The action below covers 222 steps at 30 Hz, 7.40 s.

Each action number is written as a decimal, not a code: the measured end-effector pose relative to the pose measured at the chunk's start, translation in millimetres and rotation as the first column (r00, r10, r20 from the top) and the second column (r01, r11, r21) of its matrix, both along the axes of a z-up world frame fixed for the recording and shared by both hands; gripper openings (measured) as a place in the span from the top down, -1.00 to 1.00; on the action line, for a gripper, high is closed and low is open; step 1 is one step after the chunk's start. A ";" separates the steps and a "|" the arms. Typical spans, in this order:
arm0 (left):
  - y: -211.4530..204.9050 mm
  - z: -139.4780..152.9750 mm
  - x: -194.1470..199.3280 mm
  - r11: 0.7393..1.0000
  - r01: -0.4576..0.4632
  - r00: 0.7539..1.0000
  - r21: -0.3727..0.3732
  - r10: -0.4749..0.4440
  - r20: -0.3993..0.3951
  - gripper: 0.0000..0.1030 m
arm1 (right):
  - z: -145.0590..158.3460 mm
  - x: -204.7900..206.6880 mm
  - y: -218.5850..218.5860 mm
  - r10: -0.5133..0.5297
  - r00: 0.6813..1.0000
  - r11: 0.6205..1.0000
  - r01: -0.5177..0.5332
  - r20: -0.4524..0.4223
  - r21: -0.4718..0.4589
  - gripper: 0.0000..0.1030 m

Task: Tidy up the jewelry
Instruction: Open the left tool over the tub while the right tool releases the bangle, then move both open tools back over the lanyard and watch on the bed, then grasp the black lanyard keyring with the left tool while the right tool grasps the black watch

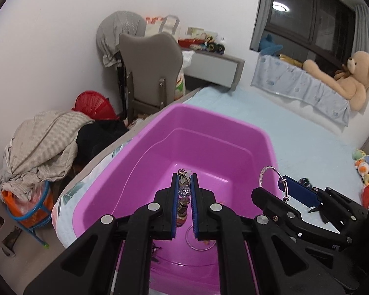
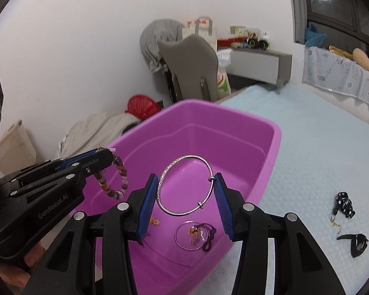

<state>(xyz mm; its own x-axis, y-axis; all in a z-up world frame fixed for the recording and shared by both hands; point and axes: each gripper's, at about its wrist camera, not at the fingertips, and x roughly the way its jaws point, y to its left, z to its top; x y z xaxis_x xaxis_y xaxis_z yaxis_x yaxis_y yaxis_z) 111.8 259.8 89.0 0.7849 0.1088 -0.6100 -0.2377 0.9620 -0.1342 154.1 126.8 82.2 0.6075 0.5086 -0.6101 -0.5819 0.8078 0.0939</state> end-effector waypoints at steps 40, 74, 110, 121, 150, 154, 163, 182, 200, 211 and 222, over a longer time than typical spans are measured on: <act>18.1 -20.7 -8.4 0.987 -0.154 0.984 0.036 0.156 -0.084 -0.49 | -21.1 6.5 -22.4 -0.087 0.995 0.996 0.086 -0.054 -0.015 -0.22; -133.9 -4.0 -45.7 0.994 0.087 0.996 0.071 -0.087 -0.009 -0.49 | -31.9 -95.4 -217.2 -0.354 0.935 0.931 0.354 -0.013 0.088 -0.25; -302.5 -84.0 11.1 0.928 0.357 0.927 0.106 -0.338 -0.164 -0.60 | -110.1 -106.7 -402.1 -0.655 0.750 0.748 0.661 -0.091 0.057 -0.48; -308.5 -109.4 66.2 0.936 0.345 0.925 0.075 -0.325 -0.195 -0.66 | -132.6 -59.7 -413.7 -0.661 0.743 0.745 0.667 -0.108 0.024 -0.50; -361.7 -187.4 211.9 0.919 0.386 0.894 0.078 -0.352 -0.278 -0.66 | -217.9 108.8 -414.1 -0.686 0.711 0.727 0.667 -0.154 -0.163 -0.50; -365.5 -192.8 221.1 0.918 0.387 0.894 0.085 -0.351 -0.279 -0.66 | -225.2 123.7 -414.1 -0.692 0.707 0.720 0.666 -0.145 -0.195 -0.50; -377.2 -200.0 239.5 0.915 0.395 0.889 0.079 -0.360 -0.282 -0.66 | -231.7 141.7 -426.0 -0.682 0.717 0.730 0.661 -0.143 -0.171 -0.49; -403.6 -221.0 276.7 0.911 0.407 0.880 0.067 -0.371 -0.298 -0.69 | -232.5 174.2 -442.3 -0.661 0.731 0.750 0.647 -0.167 -0.135 -0.49; -399.7 -215.6 279.4 0.903 0.429 0.877 0.035 -0.407 -0.256 0.62 | -227.5 179.2 -440.4 -0.648 0.744 0.762 0.638 -0.163 -0.112 -0.27; -388.4 -188.4 233.8 0.896 0.441 0.883 0.057 -0.422 -0.205 0.62 | -222.6 145.2 -444.9 -0.652 0.740 0.755 0.653 -0.167 -0.054 -0.27; -377.8 -135.1 175.8 0.883 0.462 0.883 0.080 -0.450 -0.131 0.62 | -202.8 89.5 -434.0 -0.656 0.738 0.750 0.661 -0.157 -0.026 -0.27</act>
<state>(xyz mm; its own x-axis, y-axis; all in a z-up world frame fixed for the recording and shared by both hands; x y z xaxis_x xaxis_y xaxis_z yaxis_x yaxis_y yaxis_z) 287.6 -118.0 -46.0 0.6952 -0.1767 -0.6968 0.2235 0.9744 -0.0241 243.6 -307.2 -120.6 0.7021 0.0345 -0.7112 0.1168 0.9797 0.1628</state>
